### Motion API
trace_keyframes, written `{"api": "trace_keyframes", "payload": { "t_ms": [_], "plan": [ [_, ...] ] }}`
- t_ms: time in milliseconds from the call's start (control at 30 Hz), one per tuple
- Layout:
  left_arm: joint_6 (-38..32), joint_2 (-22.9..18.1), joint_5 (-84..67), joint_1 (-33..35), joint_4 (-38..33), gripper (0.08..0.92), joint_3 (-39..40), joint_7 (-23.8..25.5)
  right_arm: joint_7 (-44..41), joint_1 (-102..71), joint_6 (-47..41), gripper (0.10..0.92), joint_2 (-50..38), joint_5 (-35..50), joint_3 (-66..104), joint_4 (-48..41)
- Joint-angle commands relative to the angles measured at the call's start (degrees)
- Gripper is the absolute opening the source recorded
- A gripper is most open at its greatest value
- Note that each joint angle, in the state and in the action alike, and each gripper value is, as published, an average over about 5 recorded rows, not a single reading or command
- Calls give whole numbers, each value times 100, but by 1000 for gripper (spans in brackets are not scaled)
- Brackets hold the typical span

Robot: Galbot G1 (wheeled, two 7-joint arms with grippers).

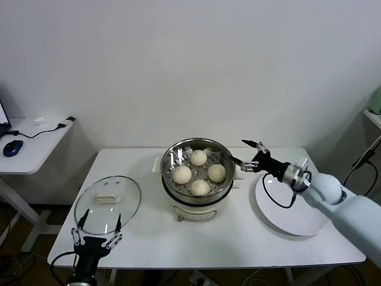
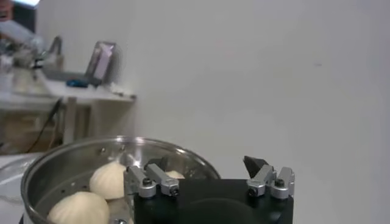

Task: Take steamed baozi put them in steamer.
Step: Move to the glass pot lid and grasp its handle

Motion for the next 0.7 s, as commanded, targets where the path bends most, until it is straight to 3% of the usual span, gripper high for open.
{"api": "trace_keyframes", "payload": {
  "t_ms": [33, 267, 500, 700],
  "plan": [
    [-53, 45, 3997, -182, 70, 823, -399, -145, 293, -3800, 11, 823, 1418, -866, 4441, 643],
    [270, 341, 7005, -805, 712, 823, -210, -410, 279, -4154, 93, 823, 2004, -1185, 4719, 466],
    [704, 357, 7557, -1718, 2143, 823, 213, -965, 380, -4198, 117, 823, 2258, -1430, 4739, 321],
    [888, 433, 7397, -2433, 3035, 823, 433, -1096, 566, -4067, 75, 823, 2333, -1600, 4707, 229]
  ]
}}
